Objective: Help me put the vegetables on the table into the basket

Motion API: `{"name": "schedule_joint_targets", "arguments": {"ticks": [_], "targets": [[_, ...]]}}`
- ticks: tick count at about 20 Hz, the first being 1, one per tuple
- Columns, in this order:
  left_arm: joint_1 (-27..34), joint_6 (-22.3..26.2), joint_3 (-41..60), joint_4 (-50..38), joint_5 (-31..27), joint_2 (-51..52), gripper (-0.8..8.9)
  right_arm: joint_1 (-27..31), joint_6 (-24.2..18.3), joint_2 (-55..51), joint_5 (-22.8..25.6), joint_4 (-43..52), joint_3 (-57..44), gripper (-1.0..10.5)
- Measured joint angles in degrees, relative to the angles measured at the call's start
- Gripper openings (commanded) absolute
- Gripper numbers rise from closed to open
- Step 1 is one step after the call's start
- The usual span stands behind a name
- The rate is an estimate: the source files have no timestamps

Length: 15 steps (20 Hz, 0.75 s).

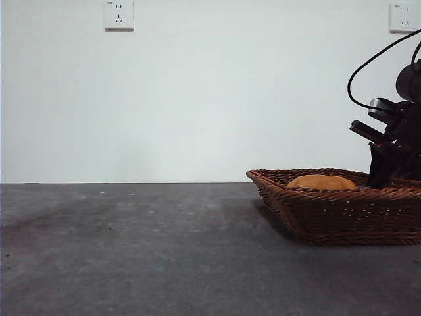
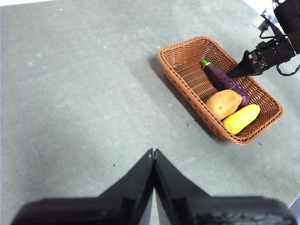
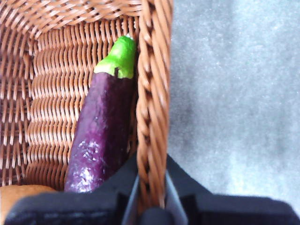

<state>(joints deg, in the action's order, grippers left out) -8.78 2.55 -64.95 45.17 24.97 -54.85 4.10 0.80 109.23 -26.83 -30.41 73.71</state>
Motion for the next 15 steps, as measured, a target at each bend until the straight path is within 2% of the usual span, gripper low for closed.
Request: {"name": "schedule_joint_targets", "arguments": {"ticks": [3,4,8,10,12,15], "targets": [[0.0,0.0,0.0,0.0,0.0,-0.26,-0.07,-0.11,0.02,0.0,2.64,1.66,0.0,4.0],[0.0,0.0,0.0,0.02,0.0,-0.26,-0.07,0.0,0.07,0.02,2.84,1.77,0.0,4.1],[0.0,0.0,0.0,0.74,0.0,-0.28,-0.06,0.09,0.42,-1.66,3.52,-1.25,0.0,4.1],[0.0,0.0,0.0,1.36,0.0,-0.33,-0.06,0.52,0.48,-8.76,4.98,-4.55,0.04,4.1],[0.0,0.0,0.0,1.38,0.0,-0.33,-0.06,0.81,0.46,-17.84,4.22,-9.05,0.66,4.0],[0.0,0.02,0.0,1.57,0.0,-0.33,-0.06,0.81,-0.59,-31.71,0.72,-20.06,0.74,1.9]]}}
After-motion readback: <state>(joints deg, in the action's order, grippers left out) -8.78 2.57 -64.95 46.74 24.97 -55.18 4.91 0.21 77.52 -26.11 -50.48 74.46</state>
